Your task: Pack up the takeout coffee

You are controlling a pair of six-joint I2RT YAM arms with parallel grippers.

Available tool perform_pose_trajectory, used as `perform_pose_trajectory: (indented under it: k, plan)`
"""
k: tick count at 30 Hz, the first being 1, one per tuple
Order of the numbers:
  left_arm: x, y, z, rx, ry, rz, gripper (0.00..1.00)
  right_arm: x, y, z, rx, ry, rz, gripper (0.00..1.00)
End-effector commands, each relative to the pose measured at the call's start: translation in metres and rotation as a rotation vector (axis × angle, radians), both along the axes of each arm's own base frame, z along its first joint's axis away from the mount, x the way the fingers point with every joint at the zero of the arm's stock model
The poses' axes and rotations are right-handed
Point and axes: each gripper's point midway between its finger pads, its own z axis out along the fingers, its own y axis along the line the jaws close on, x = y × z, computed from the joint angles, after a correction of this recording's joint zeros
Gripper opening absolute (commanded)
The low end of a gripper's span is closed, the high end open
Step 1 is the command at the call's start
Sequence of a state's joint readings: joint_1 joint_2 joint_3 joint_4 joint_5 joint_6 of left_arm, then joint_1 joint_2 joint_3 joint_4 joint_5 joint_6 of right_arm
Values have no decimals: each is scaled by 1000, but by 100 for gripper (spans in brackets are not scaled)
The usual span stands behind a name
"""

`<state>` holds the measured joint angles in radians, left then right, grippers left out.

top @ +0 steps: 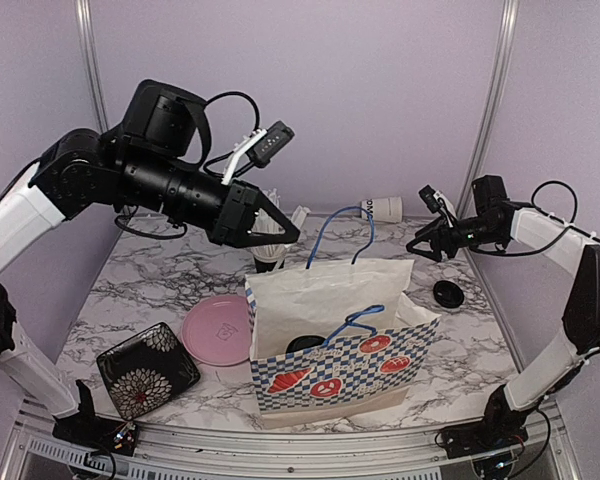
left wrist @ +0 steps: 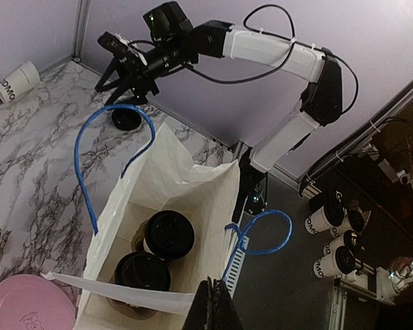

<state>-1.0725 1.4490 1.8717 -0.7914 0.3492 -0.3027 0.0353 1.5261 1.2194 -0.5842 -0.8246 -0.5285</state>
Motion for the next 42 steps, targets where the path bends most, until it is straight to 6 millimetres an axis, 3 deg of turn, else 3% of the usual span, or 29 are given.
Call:
perform_pose_trajectory:
  k: [1, 6, 9, 13, 19, 24, 37, 42]
  plan:
    - [-7, -16, 13, -8, -25, -54, 0, -1, 1, 5, -8, -20, 12, 69]
    - [20, 19, 59, -11, -199, 141, 0, -3, 0, 8, -10, -35, 12, 69]
    - [16, 41, 95, -98, -239, 188, 0, -3, 0, 6, -12, -32, 13, 69]
    - [-1, 51, 109, -156, -212, 143, 0, -3, 1, 3, -15, -20, 19, 69]
    - [-15, 40, 90, -128, -148, 68, 0, -3, 1, 3, -16, -21, 20, 69]
    - [-16, 18, 66, -78, -120, 15, 0, -3, 1, 1, -16, -13, 20, 69]
    - [-4, -71, 31, -135, -85, -137, 0, -6, 1, 1, -20, -18, 25, 69]
    - [7, -100, 4, -124, -56, -146, 0, -6, 1, -1, -22, -12, 27, 69]
